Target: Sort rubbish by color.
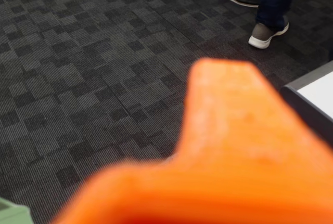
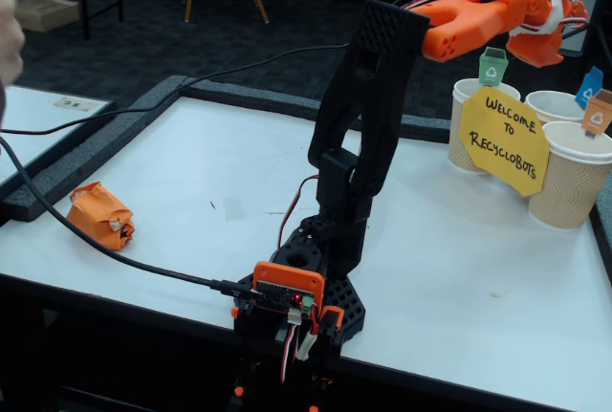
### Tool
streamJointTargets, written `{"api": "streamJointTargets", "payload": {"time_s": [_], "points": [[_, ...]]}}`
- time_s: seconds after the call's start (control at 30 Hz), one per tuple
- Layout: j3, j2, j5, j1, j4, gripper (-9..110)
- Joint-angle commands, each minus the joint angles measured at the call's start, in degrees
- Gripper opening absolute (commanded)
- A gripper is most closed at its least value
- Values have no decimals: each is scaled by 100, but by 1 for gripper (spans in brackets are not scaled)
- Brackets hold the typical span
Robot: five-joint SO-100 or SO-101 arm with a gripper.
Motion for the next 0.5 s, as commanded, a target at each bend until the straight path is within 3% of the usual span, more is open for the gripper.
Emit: {"api": "streamJointTargets", "payload": {"time_s": [0.0, 0.17, 0.47], "points": [[-360, 650, -62, 88, 0, 8], [-281, 1784, -9, -413, 1529, 0], [1406, 4518, -35, -2039, 3524, 0]]}}
